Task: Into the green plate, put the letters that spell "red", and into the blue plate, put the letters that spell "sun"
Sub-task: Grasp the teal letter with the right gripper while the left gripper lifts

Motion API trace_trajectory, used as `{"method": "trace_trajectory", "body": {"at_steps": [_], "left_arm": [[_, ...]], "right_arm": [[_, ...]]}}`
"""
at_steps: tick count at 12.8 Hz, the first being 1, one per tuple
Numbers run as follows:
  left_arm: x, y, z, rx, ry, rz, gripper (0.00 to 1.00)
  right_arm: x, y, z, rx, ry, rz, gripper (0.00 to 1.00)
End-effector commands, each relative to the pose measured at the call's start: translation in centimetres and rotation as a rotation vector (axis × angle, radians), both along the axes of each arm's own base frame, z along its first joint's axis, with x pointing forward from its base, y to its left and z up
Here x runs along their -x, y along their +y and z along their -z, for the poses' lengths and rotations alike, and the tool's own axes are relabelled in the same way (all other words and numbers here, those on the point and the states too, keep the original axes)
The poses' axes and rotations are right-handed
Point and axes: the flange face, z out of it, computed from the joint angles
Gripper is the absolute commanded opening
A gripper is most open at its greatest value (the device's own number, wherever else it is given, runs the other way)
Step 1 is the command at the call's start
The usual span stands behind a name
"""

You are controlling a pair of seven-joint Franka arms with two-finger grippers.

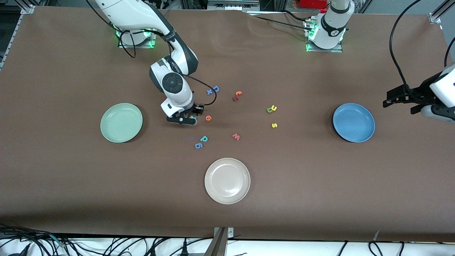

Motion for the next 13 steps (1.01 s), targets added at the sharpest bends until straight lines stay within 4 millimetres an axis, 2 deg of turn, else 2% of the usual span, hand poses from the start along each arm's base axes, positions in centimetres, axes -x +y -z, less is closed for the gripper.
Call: {"method": "trace_trajectory", "body": {"at_steps": [1,2,5,7,9,13], "left_arm": [[-1.1,-2.3,1.5,0.003,0.034,-0.001,1.00],[-1.2,-3.3,2.3,-0.003,0.048,-0.022,1.00],[-1.5,-8.6,4.8,-0.027,0.070,-0.114,1.00],[-1.1,-12.7,6.8,-0.042,0.080,-0.199,1.00],[-0.4,-15.1,8.8,-0.056,0.097,-0.306,1.00],[2.0,-17.0,13.7,-0.067,0.116,-0.320,1.00]], "right_arm": [[0.1,0.4,0.7,-0.010,-0.022,-0.007,0.56],[0.1,0.4,0.7,-0.012,-0.025,-0.008,0.55],[0.1,0.5,0.6,-0.006,-0.048,-0.035,0.52],[0.0,0.5,0.7,-0.009,-0.051,-0.036,0.46],[0.0,0.6,0.6,-0.003,-0.061,-0.053,0.46],[-0.2,0.5,0.5,0.006,-0.086,-0.085,0.45]]}}
